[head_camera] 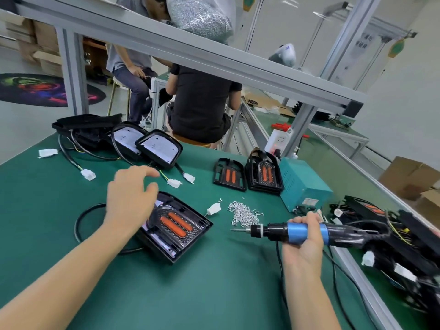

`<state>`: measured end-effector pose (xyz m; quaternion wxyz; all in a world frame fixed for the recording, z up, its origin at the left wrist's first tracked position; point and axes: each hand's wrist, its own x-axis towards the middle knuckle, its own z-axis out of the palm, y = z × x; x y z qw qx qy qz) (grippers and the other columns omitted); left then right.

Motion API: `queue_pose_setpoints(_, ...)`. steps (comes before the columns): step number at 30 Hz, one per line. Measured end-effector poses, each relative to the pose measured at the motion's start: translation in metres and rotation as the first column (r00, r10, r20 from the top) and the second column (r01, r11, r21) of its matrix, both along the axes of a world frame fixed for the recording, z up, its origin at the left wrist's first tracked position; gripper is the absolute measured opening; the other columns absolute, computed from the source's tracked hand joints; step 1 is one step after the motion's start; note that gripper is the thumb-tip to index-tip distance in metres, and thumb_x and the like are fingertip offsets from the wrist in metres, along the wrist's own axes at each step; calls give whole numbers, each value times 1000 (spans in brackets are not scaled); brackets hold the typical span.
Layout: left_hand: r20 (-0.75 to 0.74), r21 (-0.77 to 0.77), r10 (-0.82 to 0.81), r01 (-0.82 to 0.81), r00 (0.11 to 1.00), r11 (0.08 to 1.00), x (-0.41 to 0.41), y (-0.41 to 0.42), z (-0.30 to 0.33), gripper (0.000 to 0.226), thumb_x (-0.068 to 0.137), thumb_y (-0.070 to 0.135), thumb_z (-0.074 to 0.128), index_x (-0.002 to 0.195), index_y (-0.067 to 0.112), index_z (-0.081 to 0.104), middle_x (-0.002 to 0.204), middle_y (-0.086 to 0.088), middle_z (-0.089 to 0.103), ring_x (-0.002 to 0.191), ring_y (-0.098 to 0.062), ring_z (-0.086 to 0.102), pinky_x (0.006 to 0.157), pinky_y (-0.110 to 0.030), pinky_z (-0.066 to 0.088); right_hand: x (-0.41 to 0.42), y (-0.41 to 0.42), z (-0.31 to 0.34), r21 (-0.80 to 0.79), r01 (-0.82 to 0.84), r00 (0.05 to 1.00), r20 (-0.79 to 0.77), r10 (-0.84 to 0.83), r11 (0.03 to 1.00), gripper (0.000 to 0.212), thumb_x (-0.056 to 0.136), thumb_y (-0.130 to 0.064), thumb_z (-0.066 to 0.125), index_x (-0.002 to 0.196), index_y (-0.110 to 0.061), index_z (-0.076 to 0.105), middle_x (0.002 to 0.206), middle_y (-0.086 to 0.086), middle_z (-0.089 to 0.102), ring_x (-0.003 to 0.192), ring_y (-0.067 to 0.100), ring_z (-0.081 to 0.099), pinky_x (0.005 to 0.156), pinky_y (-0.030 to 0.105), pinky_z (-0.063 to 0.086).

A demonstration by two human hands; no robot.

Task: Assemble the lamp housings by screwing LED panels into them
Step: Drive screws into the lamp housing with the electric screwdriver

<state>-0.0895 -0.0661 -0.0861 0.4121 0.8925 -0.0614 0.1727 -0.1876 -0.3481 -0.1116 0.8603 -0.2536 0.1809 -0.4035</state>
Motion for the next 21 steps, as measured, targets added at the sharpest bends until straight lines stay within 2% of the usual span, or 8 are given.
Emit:
queue_pose_setpoints(4,71,33,-287,285,955,958,-4,-48,13,16,85,11,59,92,22,69,96,10,67,98,-15,54,86,-28,39,-5,-11,-18,53,-13,999,-43,15,999,17,89,-12,65,87,-25,55,65,-8,59,57,8,59,66,24,54)
queue_pose_setpoints(7,-43,177,-463,463,885,869,1,-86,14,17,84,13,57,89,23,71,93,10,69,95,-13,59,83,-25,42,-9,-15,-28,124,-41,997,-63,49,991,18,88,-11,65,86,-24,52,71,-6,56,58,10,58,75,26,51)
queue_pose_setpoints(9,-155,304,-527,547,836,780,6,-111,12,20,85,13,56,92,24,72,95,9,70,94,-14,61,81,-25,44,-10,-17,-33,168,-59,996,-60,70,984,18,87,-10,64,85,-25,53,69,-6,57,57,9,59,73,27,51)
queue_pose_setpoints(12,-309,420,-541,623,782,660,15,-139,2,23,87,11,54,97,23,71,103,6,69,96,-17,62,81,-27,47,-10,-16,-34,183,-84,995,-45,94,980,18,86,-12,65,83,-26,55,65,-7,59,54,9,59,68,28,53)
queue_pose_setpoints(15,-394,490,-508,643,766,588,21,-155,-10,23,87,8,57,100,21,70,108,3,69,100,-19,62,80,-30,49,-10,-17,-35,162,-80,994,-62,91,984,18,87,-11,65,83,-27,57,62,-8,59,53,8,60,64,27,55)
queue_pose_setpoints(17,-425,511,-486,646,763,567,23,-162,-15,21,86,12,62,103,20,70,108,2,69,101,-20,62,79,-30,49,-9,-18,-36,143,-82,993,-74,93,986,18,88,-12,64,83,-28,57,63,-8,58,53,8,60,66,29,54)
queue_pose_setpoints(21,-423,518,-456,622,783,587,21,-169,-23,21,83,17,68,104,20,69,111,-1,67,102,-23,61,76,-28,47,-9,-19,-38,136,-94,992,-71,105,986,20,89,-12,63,82,-30,57,63,-8,58,54,8,59,64,26,54)
